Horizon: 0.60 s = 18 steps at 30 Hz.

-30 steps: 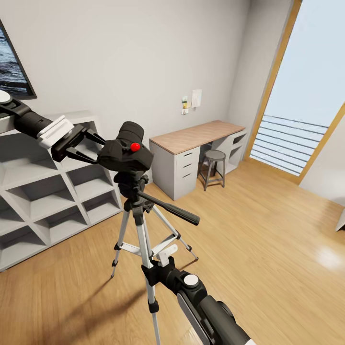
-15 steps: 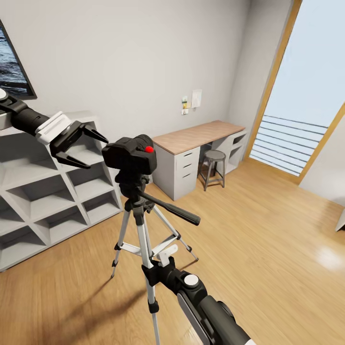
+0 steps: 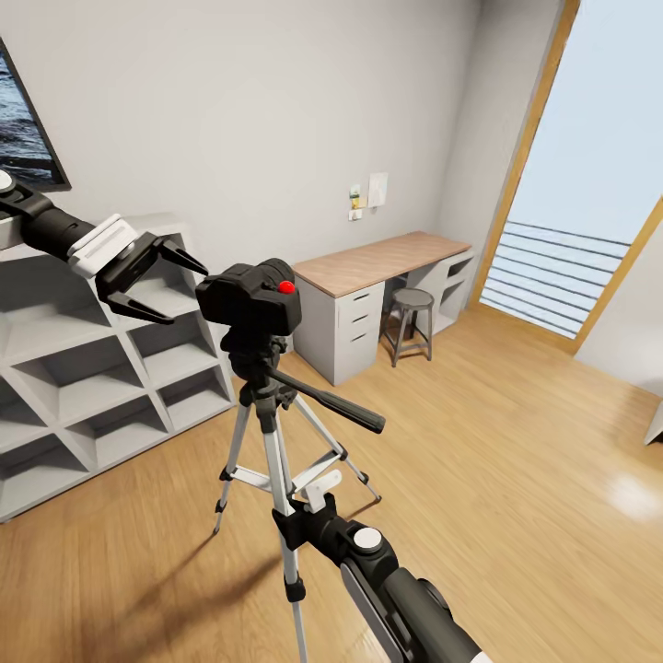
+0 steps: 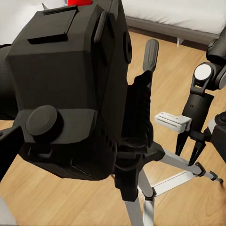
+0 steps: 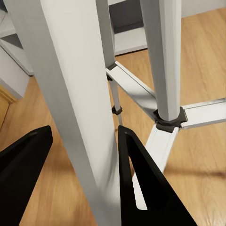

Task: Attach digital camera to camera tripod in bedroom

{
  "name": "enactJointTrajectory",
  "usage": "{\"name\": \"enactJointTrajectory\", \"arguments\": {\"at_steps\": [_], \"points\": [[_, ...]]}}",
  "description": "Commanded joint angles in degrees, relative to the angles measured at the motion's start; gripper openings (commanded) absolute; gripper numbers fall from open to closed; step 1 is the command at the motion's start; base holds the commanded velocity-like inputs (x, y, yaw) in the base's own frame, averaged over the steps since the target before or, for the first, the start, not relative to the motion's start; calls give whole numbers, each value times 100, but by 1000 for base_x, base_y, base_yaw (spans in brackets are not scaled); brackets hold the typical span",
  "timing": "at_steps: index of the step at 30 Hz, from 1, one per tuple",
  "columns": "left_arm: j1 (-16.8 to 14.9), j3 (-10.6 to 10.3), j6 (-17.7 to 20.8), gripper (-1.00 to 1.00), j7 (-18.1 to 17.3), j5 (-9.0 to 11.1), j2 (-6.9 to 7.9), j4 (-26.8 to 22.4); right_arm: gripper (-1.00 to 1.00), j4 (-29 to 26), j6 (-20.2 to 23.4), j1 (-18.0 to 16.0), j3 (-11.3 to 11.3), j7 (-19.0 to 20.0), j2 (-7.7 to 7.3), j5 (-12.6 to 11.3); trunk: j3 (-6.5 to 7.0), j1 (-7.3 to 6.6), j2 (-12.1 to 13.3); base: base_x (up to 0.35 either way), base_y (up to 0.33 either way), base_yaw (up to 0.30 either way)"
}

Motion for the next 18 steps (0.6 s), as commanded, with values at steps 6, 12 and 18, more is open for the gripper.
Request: {"name": "enactJointTrajectory", "arguments": {"at_steps": [6,12,18], "points": [[-12,-150,-74,100,-4,49,21,-125,-100,9,53,-3,16,5,-2,-26,-14,6,-8,0,0,0],[-25,39,-70,100,40,57,301,-112,-100,6,46,-3,10,6,-3,-29,-14,6,-8,0,0,0],[-18,486,-67,100,61,52,703,-117,-100,6,43,-3,7,6,-3,-30,-14,6,-8,0,0,0]]}}
